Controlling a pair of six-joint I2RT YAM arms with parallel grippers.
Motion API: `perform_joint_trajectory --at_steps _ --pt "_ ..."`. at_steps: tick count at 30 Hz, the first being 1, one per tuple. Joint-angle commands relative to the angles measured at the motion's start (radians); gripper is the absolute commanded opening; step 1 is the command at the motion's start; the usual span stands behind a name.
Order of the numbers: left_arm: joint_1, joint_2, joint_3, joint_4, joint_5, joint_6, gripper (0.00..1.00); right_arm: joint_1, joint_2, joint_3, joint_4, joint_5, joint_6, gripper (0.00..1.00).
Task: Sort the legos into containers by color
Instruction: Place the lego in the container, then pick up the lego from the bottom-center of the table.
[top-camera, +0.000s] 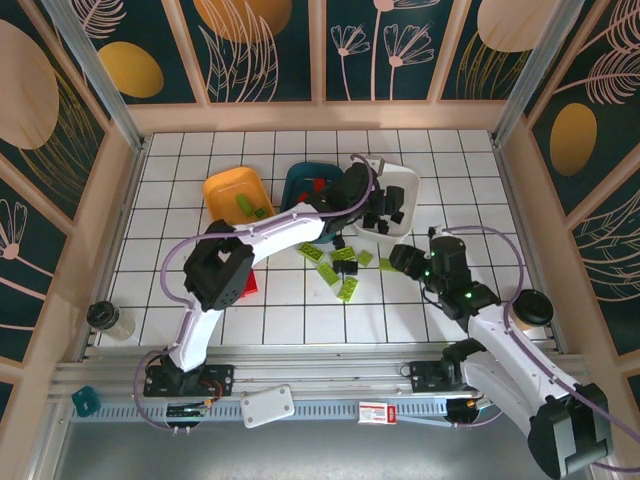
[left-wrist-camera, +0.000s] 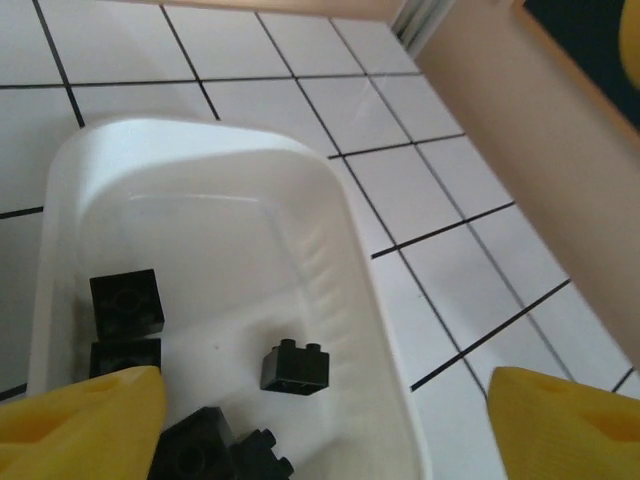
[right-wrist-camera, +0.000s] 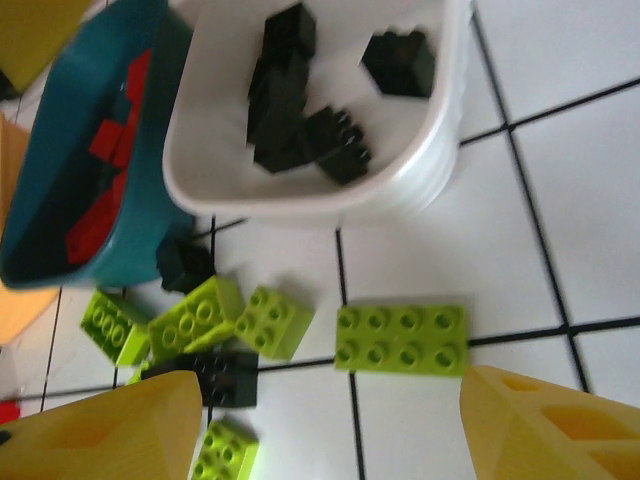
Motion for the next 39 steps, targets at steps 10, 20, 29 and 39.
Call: perform_joint_trajectory --at_steps 10,20,29,39 --pt "0.006 -0.588 -0.679 0.28 -0.003 -0.114 0.98 0.471 0.263 -0.014 0.18 0.25 0.189 0.72" --pt "0.004 -0.971 -1.12 0.3 -0.082 -0.202 0.99 0.654 0.529 0.097 0.21 0.477 0.25 0.74" --pt "0.003 -1.22 -1.251 0.203 -0.166 -0.227 0.99 0.655 0.72 0.201 0.119 0.502 0.26 0.68" --pt "0.004 -1.319 -1.285 0.128 -0.207 -0.237 0.99 0.647 0.779 0.221 0.014 0.506 0.259 0.44"
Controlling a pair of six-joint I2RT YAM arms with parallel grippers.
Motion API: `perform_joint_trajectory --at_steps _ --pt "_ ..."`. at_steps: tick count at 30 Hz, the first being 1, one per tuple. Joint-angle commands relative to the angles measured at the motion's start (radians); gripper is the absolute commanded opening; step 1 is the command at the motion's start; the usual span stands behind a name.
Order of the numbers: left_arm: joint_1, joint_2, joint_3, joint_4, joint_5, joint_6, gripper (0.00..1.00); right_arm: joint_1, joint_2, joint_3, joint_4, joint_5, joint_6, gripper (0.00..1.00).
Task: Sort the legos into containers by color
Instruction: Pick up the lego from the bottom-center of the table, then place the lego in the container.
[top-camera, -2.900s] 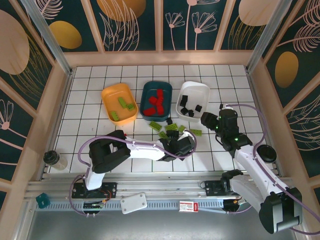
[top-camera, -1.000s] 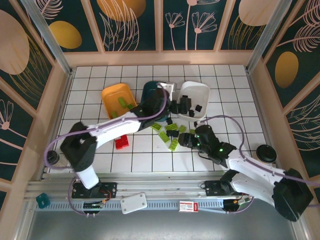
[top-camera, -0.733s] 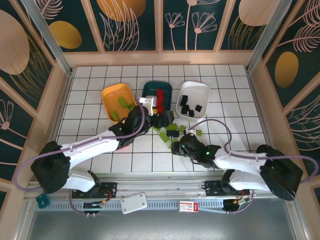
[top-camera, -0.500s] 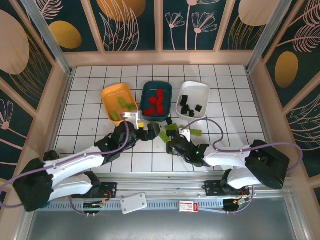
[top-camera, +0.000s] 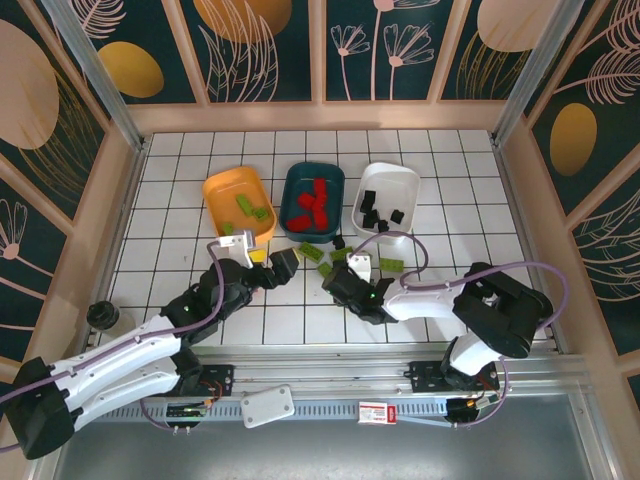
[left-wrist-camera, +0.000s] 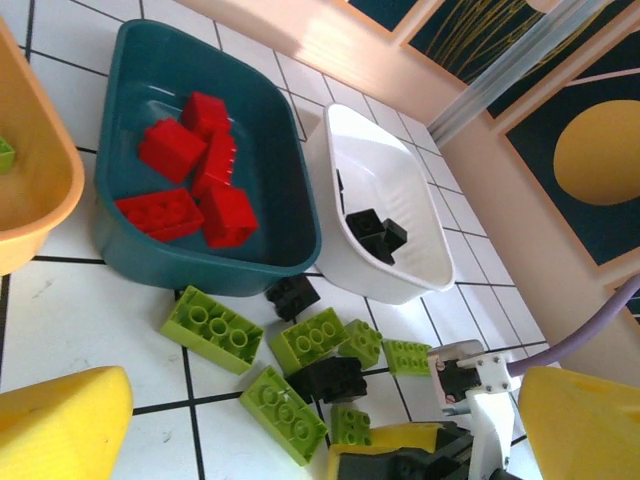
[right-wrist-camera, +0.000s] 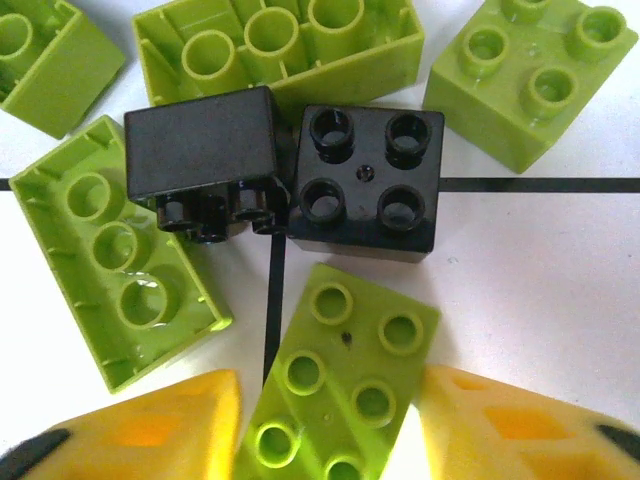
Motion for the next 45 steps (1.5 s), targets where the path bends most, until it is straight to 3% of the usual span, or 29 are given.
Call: perform_joint_trajectory --at_steps 1,4,10,14,17,26,36,38,41,45 --pt "0.004 -0.031 -0.011 -0.042 -0.036 -0.011 0.99 -0.004 0.005 -0.025 -0.073 0.016 0.017 0.4" --pt "0.004 -0.054 -0.012 -0.061 -0.055 -0.005 0.99 -0.011 -0.072 -0.074 -0.076 0.017 0.011 0.3" --pt "0.004 -0.091 -0.001 -0.153 -0.144 -0.005 0.99 -0.022 -0.34 -0.164 -0.021 0.008 -0.107 0.21" --pt "0.004 -0.13 0.014 -0.237 -0.226 -0.022 0.99 -0.062 -0.496 -0.165 0.049 -0.13 -0.241 0.19" --pt "0.004 -0.167 0.019 -0.306 -0.301 -0.058 0.99 -0.095 -0.493 -0.104 0.145 -0.277 -0.34 0.18" --pt "0.004 -0.249 0.005 -0.383 -0.336 -0.115 0.99 -0.143 0.043 0.364 0.374 -0.589 -0.526 0.17" --pt "0.003 -0.315 -0.031 -0.43 -0.305 -0.168 0.98 -0.202 0.593 0.989 0.25 -0.722 -0.502 0.24" --pt "0.004 -0.313 -0.034 -0.437 -0.296 -0.174 0.99 -0.206 0.663 1.077 0.219 -0.727 -0.488 0.33" --pt "0.004 -0.307 -0.037 -0.436 -0.287 -0.176 0.98 -0.215 0.731 1.176 0.192 -0.738 -0.471 0.62" --pt "0.004 -0.293 -0.035 -0.418 -0.267 -0.17 0.99 -0.227 0.71 1.175 0.225 -0.725 -0.453 0.69"
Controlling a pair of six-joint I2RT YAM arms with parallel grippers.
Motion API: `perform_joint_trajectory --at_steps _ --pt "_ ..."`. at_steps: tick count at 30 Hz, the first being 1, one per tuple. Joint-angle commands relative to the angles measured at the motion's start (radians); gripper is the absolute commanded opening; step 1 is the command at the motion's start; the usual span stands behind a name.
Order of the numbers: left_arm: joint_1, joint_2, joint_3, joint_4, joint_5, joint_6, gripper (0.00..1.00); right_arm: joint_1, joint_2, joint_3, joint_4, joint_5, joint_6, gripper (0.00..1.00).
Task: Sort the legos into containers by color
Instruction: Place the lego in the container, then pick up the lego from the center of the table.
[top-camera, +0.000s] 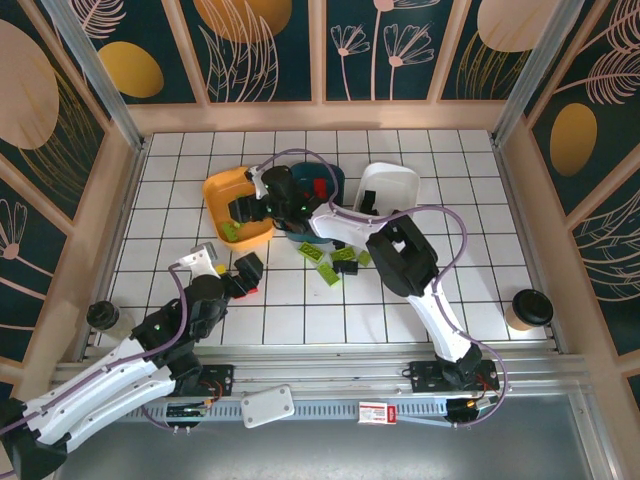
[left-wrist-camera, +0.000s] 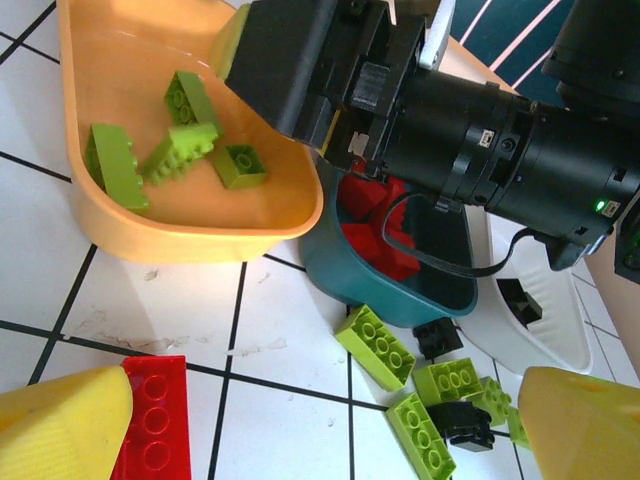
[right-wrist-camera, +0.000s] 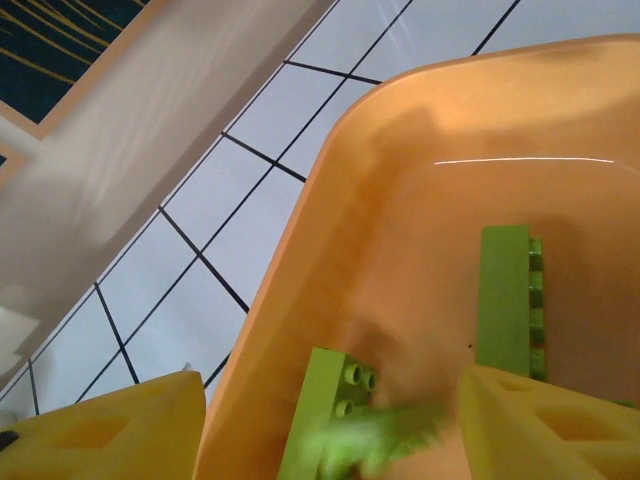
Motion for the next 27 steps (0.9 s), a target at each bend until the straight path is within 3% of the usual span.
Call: perform_joint_trajectory --at_steps 1,9,17,23,27 --pt "0.004 0.009 -0.006 0.005 0.028 -0.008 0.99 -0.019 -0.049 0.007 0.016 -0.006 0.024 0.69" --pt "0.003 0.055 -0.006 0.052 0.062 0.004 0.99 -0.021 -0.474 -0.532 0.17 0.083 0.05 0.69" --pt "0.004 0.111 -0.025 0.143 0.069 0.025 0.99 0.005 -0.853 -0.989 -0.014 0.296 0.107 0.69" --pt "0.002 0.182 -0.024 0.189 0.077 0.031 0.99 0.068 -0.946 -1.078 -0.236 0.42 0.118 0.69" --pt "0.004 0.203 -0.019 0.198 0.077 0.037 0.98 0.088 -0.913 -1.075 -0.3 0.412 0.106 0.69"
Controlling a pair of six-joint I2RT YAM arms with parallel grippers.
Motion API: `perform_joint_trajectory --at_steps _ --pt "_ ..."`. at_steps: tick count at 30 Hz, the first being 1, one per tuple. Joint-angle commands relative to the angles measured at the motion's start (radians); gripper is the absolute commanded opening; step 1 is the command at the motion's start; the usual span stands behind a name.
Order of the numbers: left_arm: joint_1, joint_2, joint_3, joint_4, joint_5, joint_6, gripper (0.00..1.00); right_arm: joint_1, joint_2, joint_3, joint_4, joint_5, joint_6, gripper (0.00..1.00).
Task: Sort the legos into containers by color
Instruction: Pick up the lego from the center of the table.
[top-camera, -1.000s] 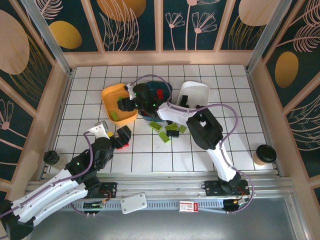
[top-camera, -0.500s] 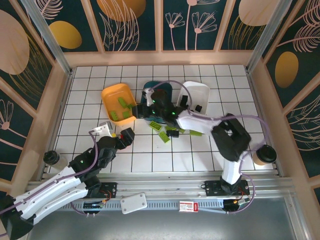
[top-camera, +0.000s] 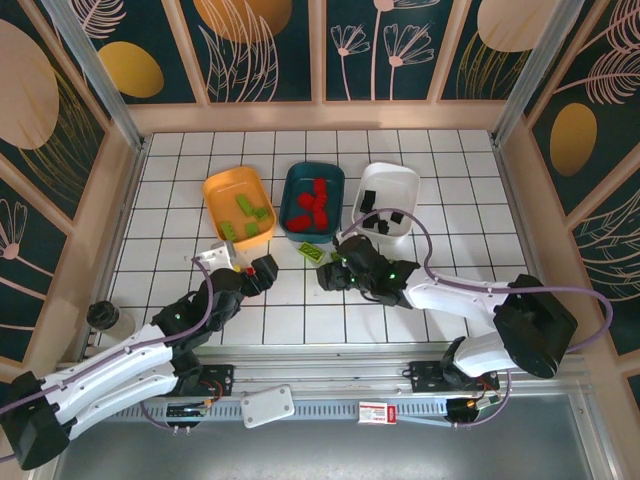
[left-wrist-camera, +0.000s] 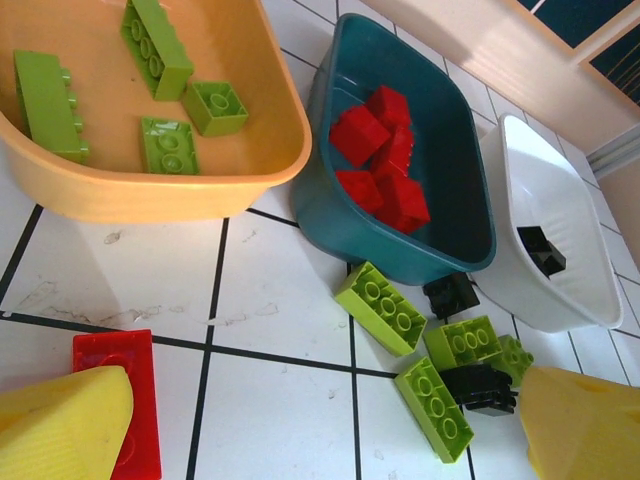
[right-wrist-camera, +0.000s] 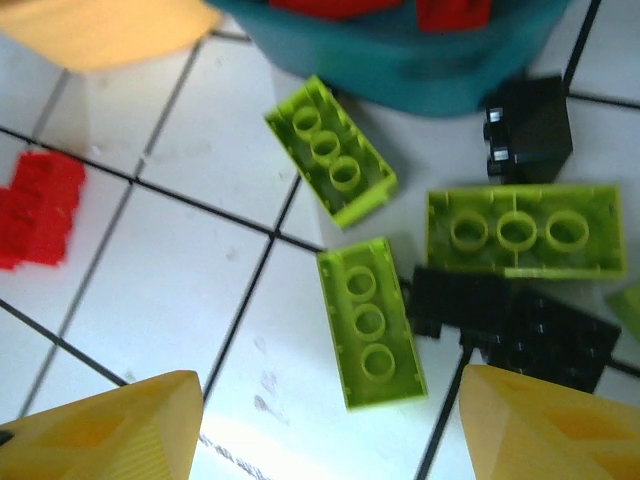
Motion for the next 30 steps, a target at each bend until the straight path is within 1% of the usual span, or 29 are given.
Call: perform_joint_trajectory --at_steps 1,14,19,24,27,30 --pt "0.004 0.006 0.0 0.044 0.005 0.02 0.98 0.012 0.019 0.001 -0.095 0.06 0.009 0.69" --pt "0.004 -0.009 -0.009 0.037 0.009 0.008 0.98 0.034 0.207 0.119 -0.064 0.109 -0.06 0.68" --pt "0.004 -0.027 -0.015 0.028 0.005 0.006 0.98 0.036 0.285 0.17 -0.089 0.131 -0.07 0.67" --pt "0.003 -0.046 -0.02 0.016 -0.006 0.007 0.99 0.038 0.322 0.184 -0.104 0.146 -0.066 0.62" --pt "0.003 -0.051 -0.022 0.017 -0.009 0.008 0.99 0.05 0.342 0.2 -0.113 0.156 -0.07 0.56" --pt "0.004 -0.05 -0.021 0.018 -0.01 0.011 0.99 0.061 0.37 0.217 -0.123 0.158 -0.071 0.54"
